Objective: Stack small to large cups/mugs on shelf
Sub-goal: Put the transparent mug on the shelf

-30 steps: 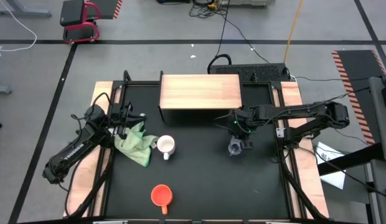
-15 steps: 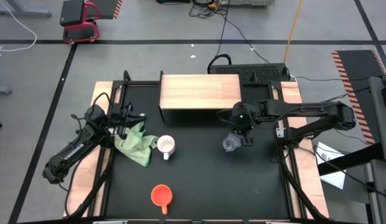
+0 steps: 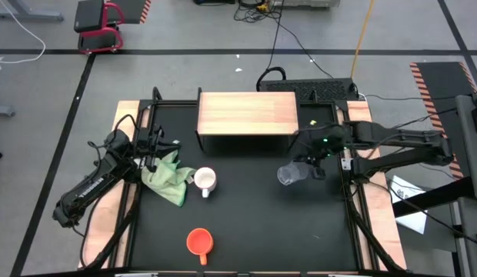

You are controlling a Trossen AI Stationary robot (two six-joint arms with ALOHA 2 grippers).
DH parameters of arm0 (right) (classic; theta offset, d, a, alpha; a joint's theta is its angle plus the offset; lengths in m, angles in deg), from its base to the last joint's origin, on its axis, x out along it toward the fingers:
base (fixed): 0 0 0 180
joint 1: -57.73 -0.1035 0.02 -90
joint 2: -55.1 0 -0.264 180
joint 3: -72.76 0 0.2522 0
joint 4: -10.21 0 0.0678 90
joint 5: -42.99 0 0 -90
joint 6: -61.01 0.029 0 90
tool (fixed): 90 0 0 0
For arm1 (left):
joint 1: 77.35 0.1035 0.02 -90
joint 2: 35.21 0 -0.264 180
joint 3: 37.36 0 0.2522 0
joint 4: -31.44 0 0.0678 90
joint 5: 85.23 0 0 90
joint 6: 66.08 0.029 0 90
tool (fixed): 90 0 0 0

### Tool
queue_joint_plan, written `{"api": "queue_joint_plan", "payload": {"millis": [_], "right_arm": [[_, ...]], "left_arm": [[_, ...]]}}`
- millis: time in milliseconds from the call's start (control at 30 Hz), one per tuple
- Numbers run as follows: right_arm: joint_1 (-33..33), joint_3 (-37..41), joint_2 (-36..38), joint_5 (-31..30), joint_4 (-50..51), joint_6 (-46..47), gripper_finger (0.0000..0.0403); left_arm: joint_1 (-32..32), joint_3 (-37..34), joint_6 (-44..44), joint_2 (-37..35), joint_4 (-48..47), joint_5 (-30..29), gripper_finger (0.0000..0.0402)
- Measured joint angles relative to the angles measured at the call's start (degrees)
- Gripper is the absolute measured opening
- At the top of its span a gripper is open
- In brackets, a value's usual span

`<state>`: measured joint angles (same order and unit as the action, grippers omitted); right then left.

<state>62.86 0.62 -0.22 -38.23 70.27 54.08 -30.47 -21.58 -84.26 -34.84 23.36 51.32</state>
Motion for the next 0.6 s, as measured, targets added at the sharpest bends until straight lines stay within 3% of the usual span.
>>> {"api": "queue_joint_plan", "payload": {"millis": [167,600], "right_arm": [[-2.7,2.3,5.9,-3.0,-1.5,2.5,0.0000],[-6.4,14.1,18.4,-3.0,-11.9,6.2,0.0000]], "left_arm": [[0.0,0.0,0.0,0.0,-0.1,0.0,0.0031],[0.0,0.0,0.1,0.0,-0.1,0.0,0.0031]]}}
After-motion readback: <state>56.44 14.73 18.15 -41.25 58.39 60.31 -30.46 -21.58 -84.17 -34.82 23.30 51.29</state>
